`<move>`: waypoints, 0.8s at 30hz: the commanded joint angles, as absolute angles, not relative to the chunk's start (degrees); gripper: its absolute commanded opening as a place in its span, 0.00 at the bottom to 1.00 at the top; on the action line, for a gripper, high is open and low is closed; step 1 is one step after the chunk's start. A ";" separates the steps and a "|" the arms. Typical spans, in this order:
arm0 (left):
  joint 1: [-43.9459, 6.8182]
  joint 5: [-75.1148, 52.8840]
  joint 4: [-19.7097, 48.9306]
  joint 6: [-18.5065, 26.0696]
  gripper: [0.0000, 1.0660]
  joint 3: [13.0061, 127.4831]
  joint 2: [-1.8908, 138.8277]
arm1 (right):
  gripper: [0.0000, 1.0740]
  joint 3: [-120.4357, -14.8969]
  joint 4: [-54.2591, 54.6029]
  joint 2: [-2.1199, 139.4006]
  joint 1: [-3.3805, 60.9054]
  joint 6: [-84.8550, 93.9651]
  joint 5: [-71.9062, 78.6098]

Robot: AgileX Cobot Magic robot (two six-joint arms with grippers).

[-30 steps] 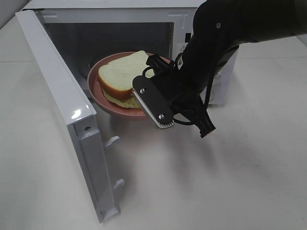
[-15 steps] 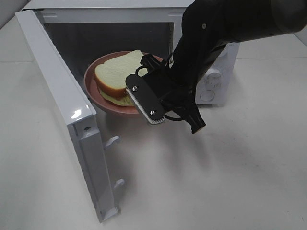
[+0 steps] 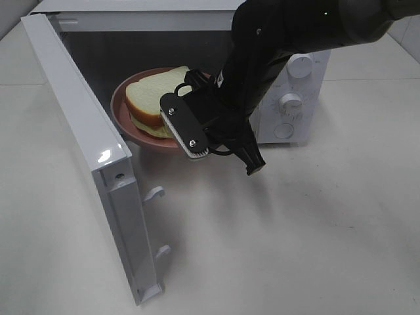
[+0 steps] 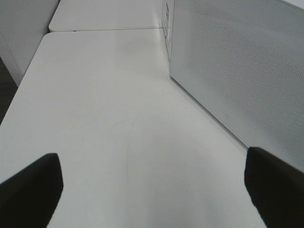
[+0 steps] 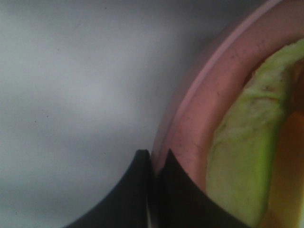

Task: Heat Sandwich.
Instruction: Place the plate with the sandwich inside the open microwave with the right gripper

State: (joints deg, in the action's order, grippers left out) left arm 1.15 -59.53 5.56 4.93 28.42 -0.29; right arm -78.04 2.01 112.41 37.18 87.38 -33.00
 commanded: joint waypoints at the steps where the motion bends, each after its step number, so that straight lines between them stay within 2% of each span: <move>1: 1.32 -59.42 5.50 4.58 0.92 28.36 -1.72 | 0.01 -80.39 2.23 113.22 37.41 86.40 -33.63; 24: 1.32 -59.42 5.50 4.58 0.92 28.36 -1.72 | 0.01 -93.45 0.00 121.70 37.30 78.55 -37.93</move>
State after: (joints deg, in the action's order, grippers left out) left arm 1.15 -59.53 5.56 4.93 28.42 -0.29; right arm -91.96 0.80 121.58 37.18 79.87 -38.67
